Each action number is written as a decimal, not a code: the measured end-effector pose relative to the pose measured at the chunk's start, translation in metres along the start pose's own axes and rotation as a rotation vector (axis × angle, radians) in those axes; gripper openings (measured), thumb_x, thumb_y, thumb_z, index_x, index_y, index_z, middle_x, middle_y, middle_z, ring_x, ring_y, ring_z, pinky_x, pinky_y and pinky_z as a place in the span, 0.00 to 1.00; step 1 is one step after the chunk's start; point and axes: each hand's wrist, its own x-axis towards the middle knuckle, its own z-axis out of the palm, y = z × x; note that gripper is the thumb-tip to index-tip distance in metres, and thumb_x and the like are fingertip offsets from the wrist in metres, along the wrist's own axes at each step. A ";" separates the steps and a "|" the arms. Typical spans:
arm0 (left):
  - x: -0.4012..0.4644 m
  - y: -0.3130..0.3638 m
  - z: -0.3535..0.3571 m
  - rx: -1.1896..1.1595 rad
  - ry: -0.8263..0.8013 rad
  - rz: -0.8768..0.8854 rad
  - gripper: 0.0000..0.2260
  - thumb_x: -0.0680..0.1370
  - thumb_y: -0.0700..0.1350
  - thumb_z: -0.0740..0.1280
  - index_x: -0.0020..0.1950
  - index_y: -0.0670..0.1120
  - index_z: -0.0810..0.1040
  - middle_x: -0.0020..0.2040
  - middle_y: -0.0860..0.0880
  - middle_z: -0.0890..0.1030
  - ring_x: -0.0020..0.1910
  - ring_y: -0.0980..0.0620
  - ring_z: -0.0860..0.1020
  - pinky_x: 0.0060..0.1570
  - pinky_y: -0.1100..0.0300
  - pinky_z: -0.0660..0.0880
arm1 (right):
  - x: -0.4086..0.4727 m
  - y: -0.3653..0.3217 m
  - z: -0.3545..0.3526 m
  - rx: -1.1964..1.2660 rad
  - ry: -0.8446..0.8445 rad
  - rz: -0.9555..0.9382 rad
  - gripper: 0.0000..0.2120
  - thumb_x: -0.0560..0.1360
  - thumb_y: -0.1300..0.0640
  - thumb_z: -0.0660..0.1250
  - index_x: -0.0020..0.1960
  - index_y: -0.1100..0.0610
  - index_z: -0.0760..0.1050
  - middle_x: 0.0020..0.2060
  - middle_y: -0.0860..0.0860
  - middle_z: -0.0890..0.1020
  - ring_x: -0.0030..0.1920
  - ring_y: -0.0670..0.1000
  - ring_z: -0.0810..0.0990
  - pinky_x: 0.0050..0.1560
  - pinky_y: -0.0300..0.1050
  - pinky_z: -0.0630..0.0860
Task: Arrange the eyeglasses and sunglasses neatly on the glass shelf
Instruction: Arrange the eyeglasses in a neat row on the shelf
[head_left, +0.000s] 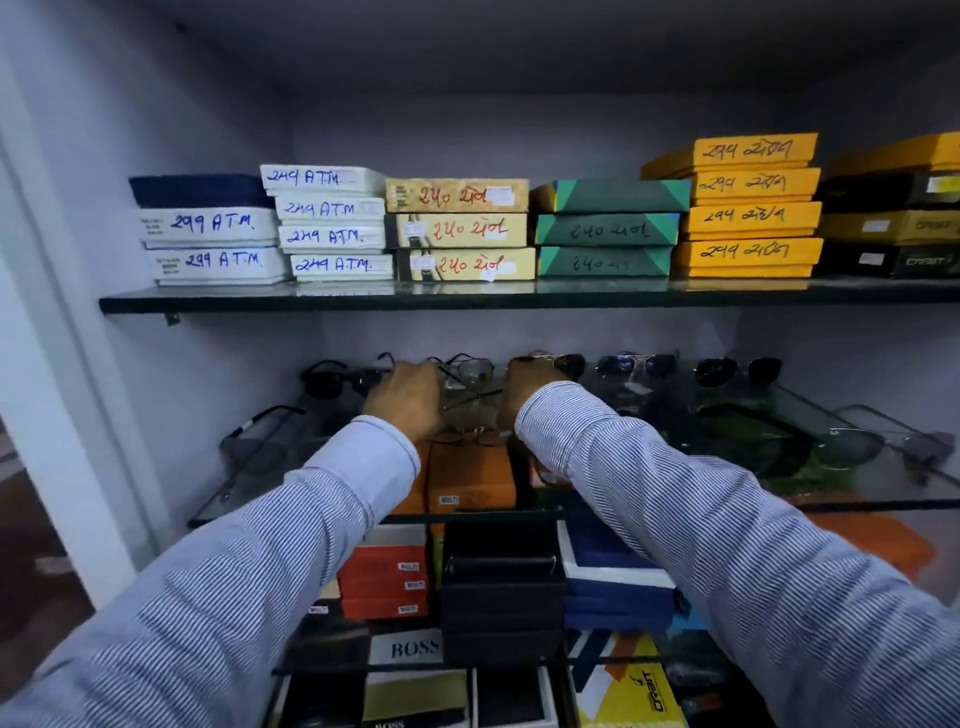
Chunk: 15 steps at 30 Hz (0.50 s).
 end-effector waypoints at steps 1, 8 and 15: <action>0.001 0.000 0.002 0.030 -0.008 0.004 0.17 0.78 0.38 0.72 0.66 0.39 0.80 0.64 0.36 0.81 0.61 0.36 0.82 0.60 0.45 0.80 | 0.000 0.000 0.001 -0.005 0.019 0.007 0.21 0.73 0.56 0.71 0.64 0.61 0.74 0.60 0.58 0.79 0.59 0.58 0.79 0.56 0.49 0.76; -0.001 -0.008 0.007 0.047 0.087 0.026 0.15 0.80 0.38 0.70 0.67 0.41 0.80 0.65 0.38 0.81 0.63 0.38 0.81 0.61 0.44 0.78 | -0.002 -0.004 -0.004 0.045 0.098 0.045 0.15 0.74 0.58 0.68 0.59 0.60 0.78 0.56 0.59 0.80 0.54 0.59 0.81 0.53 0.49 0.79; -0.011 -0.031 -0.017 -0.228 0.135 -0.059 0.10 0.68 0.44 0.82 0.46 0.45 0.88 0.49 0.47 0.88 0.49 0.45 0.86 0.54 0.47 0.84 | -0.014 -0.005 -0.027 0.154 0.128 0.058 0.18 0.68 0.55 0.75 0.56 0.59 0.81 0.53 0.57 0.81 0.51 0.58 0.82 0.52 0.50 0.81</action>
